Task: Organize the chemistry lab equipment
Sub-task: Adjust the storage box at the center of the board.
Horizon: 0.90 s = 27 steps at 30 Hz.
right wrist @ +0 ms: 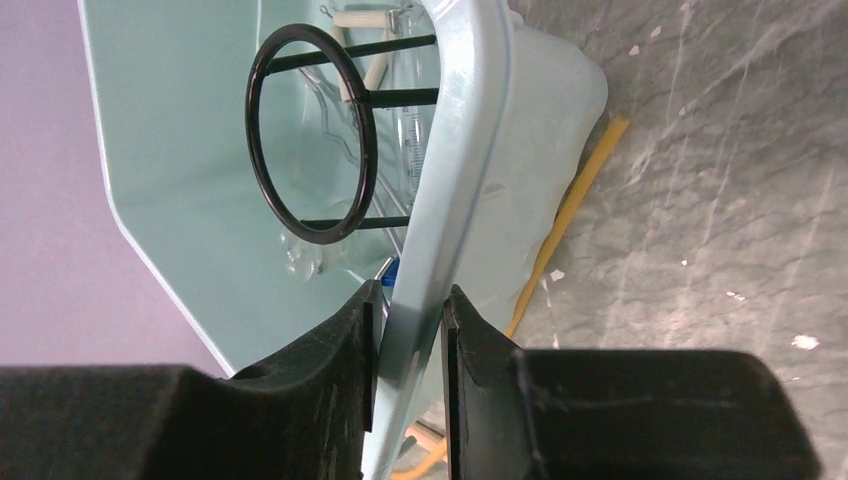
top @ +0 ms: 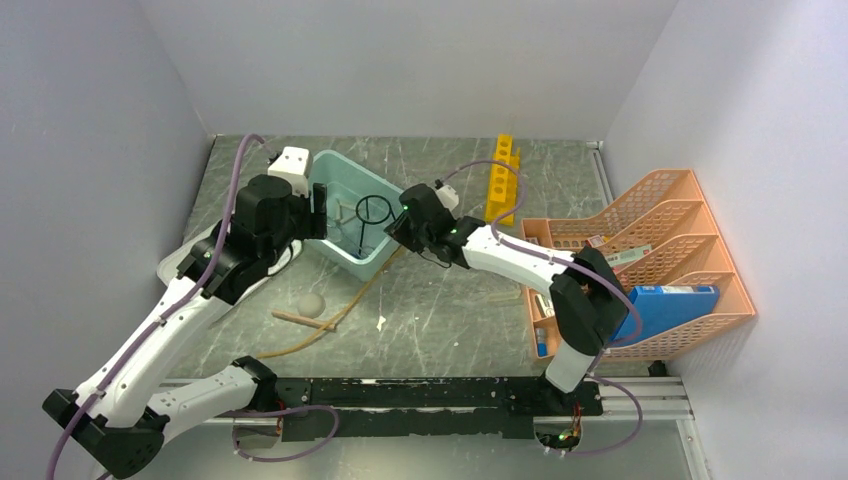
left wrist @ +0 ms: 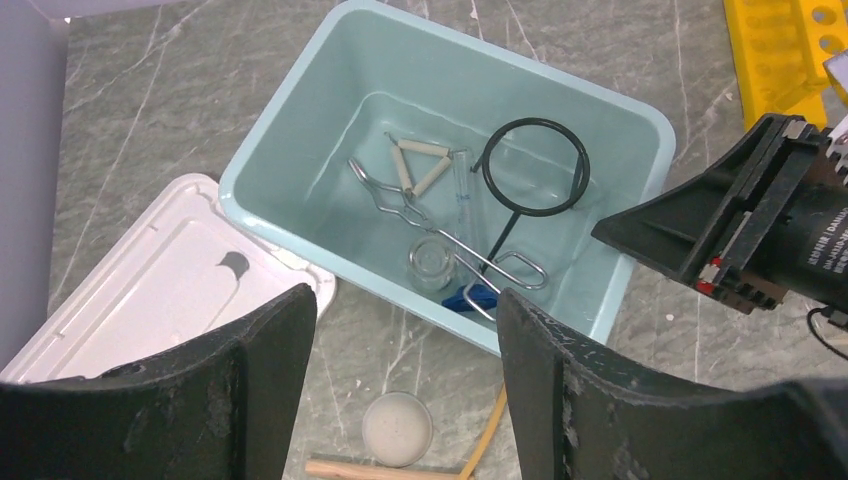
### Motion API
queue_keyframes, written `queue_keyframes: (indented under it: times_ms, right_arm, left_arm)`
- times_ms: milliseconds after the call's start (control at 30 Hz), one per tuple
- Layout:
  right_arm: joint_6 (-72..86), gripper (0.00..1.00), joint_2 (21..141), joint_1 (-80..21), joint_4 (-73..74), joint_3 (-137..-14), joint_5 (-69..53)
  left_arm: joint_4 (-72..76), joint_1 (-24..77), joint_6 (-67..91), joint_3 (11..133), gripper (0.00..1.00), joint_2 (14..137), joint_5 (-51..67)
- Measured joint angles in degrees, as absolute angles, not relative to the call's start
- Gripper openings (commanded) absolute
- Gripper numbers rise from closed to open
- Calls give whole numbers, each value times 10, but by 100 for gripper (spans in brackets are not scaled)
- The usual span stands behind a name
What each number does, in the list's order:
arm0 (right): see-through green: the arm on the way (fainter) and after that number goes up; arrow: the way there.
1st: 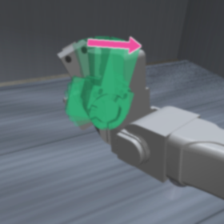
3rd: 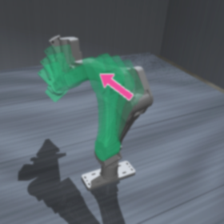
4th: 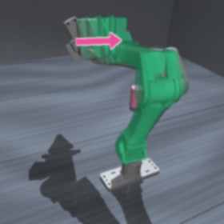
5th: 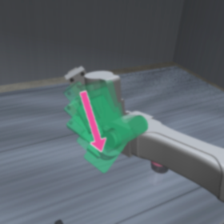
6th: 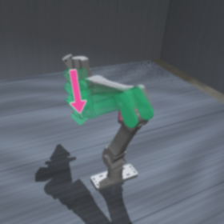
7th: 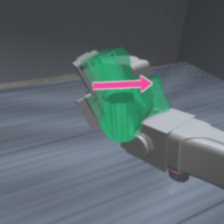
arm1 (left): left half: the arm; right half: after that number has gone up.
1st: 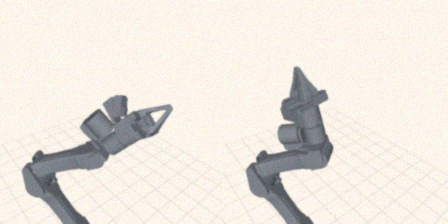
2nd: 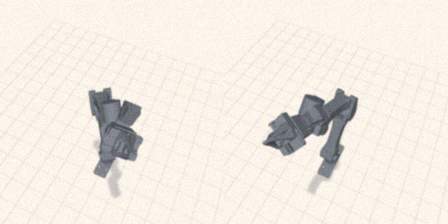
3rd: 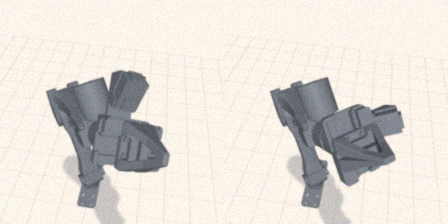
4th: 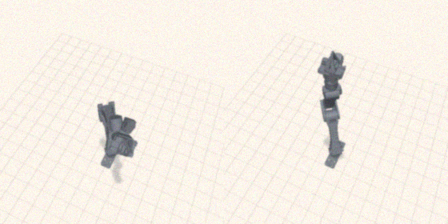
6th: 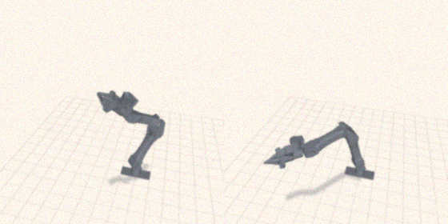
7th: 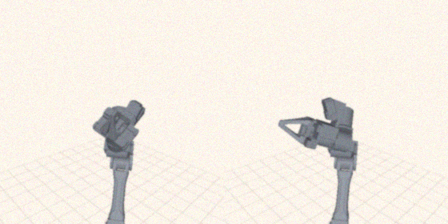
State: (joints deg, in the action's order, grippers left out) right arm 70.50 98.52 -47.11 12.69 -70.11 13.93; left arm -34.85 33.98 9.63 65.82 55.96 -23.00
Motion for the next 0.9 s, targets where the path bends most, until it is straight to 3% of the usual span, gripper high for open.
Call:
queue_keyframes:
  times_ms: [900]
  right_arm:
    - [335,0,877,-332,174,-629,-16]
  left_arm:
    - [-348,340,88,658,70,566,-226]
